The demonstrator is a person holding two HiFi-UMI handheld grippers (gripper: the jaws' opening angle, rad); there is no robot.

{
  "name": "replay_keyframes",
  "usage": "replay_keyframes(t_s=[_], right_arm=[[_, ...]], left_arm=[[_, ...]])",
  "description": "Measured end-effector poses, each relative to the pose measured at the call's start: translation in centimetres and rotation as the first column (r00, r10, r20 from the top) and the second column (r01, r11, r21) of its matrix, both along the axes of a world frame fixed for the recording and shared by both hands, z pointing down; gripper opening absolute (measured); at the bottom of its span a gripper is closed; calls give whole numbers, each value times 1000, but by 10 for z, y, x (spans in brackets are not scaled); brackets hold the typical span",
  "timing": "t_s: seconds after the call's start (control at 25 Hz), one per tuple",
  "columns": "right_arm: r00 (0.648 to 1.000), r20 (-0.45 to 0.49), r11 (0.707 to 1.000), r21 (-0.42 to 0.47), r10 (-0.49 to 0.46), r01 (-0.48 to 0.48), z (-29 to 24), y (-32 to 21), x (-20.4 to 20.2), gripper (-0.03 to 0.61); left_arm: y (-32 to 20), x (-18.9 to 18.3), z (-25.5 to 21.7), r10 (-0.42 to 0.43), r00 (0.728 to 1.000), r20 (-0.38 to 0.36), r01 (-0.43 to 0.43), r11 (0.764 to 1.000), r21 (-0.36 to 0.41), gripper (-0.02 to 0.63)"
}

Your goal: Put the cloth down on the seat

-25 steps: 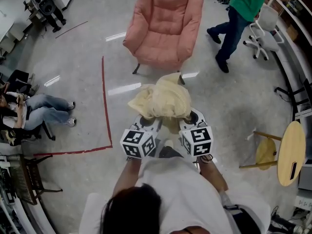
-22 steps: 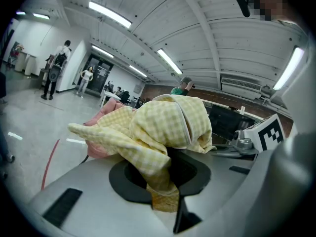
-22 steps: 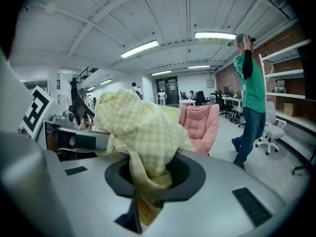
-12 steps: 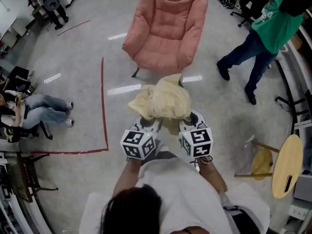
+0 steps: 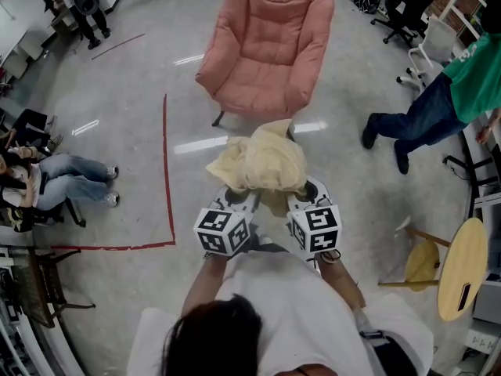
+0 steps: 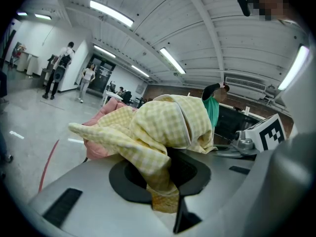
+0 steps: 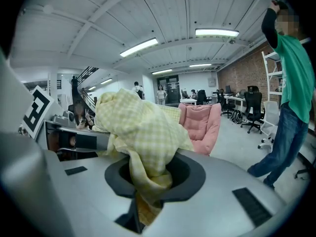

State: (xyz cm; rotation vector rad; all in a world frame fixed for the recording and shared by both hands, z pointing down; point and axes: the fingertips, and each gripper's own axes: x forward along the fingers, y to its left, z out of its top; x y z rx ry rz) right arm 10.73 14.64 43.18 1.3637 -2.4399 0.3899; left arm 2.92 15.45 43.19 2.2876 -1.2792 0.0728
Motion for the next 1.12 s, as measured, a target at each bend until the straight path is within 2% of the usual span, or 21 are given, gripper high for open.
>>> replay_keyframes(t_s=[0.48,1.12], right_arm=[[999,-19,999,1,40,-40,6,-43,1,86],[993,-53,994,-18,104,-105,3,-182,-38,86]], left_arm=[[-48,1,9,32,999,-29,-33,999,-3,91],[-195,-38,8,103,993,-56,-104,994,-15,91]])
